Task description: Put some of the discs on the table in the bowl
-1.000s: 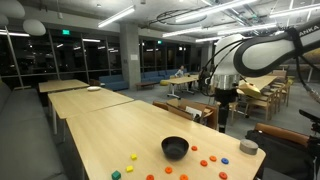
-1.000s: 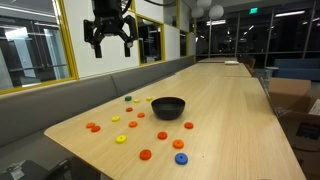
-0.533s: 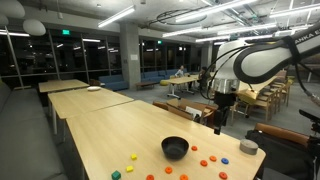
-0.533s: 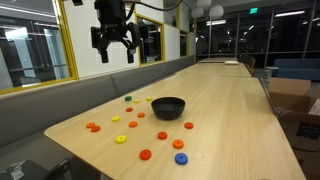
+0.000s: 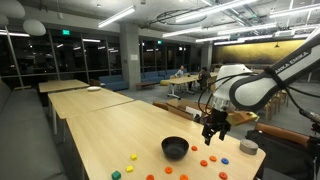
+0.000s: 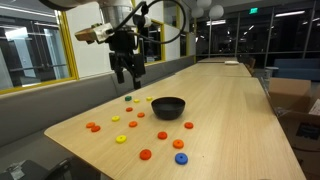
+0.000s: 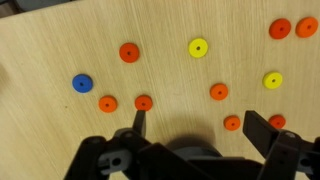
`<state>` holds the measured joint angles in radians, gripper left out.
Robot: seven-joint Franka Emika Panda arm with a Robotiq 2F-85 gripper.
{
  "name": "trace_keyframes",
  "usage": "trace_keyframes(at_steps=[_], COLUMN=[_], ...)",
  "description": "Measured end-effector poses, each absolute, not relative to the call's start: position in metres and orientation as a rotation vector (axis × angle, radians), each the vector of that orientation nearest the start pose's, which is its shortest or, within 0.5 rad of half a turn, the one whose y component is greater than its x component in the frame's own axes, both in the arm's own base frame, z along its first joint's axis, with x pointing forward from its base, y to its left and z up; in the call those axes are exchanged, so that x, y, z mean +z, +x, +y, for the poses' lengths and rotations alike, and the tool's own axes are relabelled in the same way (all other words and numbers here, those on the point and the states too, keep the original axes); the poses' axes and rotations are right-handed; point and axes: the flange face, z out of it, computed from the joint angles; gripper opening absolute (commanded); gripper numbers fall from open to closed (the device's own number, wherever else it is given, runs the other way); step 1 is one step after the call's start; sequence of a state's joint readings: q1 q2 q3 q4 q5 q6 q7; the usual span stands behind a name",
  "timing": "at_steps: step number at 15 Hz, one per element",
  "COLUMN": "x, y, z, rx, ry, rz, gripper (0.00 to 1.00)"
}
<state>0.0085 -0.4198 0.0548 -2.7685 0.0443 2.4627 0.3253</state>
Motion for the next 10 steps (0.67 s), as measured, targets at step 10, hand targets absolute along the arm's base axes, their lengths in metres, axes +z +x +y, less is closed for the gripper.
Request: trace_keyframes(at_steps=[10], x=[0.243], y=[0.400], z=[-0.002], rx=[-0.128], ry=[-2.878], rz=[1.057], gripper=[1.00])
